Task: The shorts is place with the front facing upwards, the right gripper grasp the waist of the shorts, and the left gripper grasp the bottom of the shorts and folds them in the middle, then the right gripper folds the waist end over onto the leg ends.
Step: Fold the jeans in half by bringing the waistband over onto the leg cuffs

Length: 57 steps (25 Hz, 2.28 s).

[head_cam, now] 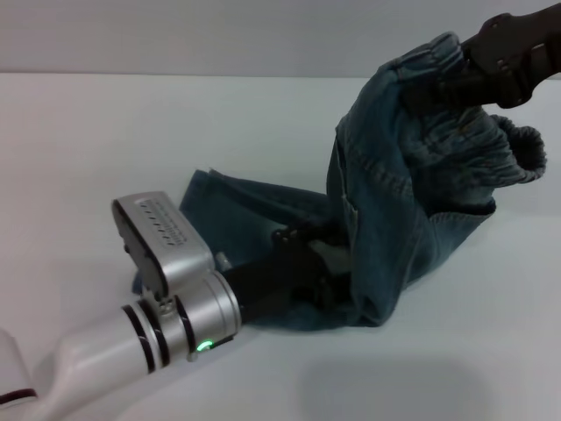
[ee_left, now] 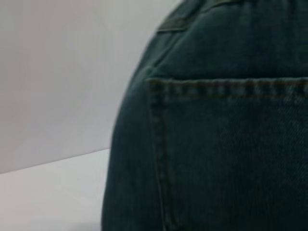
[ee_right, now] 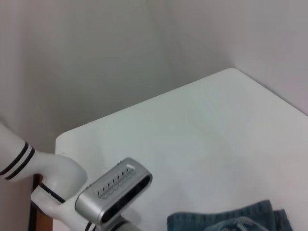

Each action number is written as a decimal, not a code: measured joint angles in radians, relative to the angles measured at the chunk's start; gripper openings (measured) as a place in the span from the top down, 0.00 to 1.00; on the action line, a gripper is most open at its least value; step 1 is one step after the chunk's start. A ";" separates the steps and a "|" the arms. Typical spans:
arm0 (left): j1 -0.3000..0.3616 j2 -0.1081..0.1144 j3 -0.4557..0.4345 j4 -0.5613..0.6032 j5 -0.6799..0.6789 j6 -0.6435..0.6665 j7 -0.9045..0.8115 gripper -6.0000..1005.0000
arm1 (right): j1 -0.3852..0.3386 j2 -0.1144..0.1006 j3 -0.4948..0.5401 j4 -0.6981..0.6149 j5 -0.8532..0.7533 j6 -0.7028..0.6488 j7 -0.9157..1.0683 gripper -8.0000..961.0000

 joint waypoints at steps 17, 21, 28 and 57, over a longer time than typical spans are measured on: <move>0.135 0.018 -0.393 0.018 0.263 -0.066 0.048 0.20 | 0.015 -0.009 -0.070 0.104 -0.008 0.038 -0.044 0.92; 0.169 0.021 -0.431 0.144 0.262 -0.003 -0.041 0.20 | 0.014 -0.014 -0.084 0.117 -0.009 0.049 -0.044 0.92; 0.205 0.023 -0.514 0.284 0.254 0.076 -0.126 0.20 | 0.019 0.006 -0.135 0.205 -0.007 0.105 -0.072 0.92; 0.200 0.023 -0.613 0.348 0.255 0.058 -0.117 0.20 | 0.136 0.103 -0.451 0.471 0.116 0.460 -0.230 0.43</move>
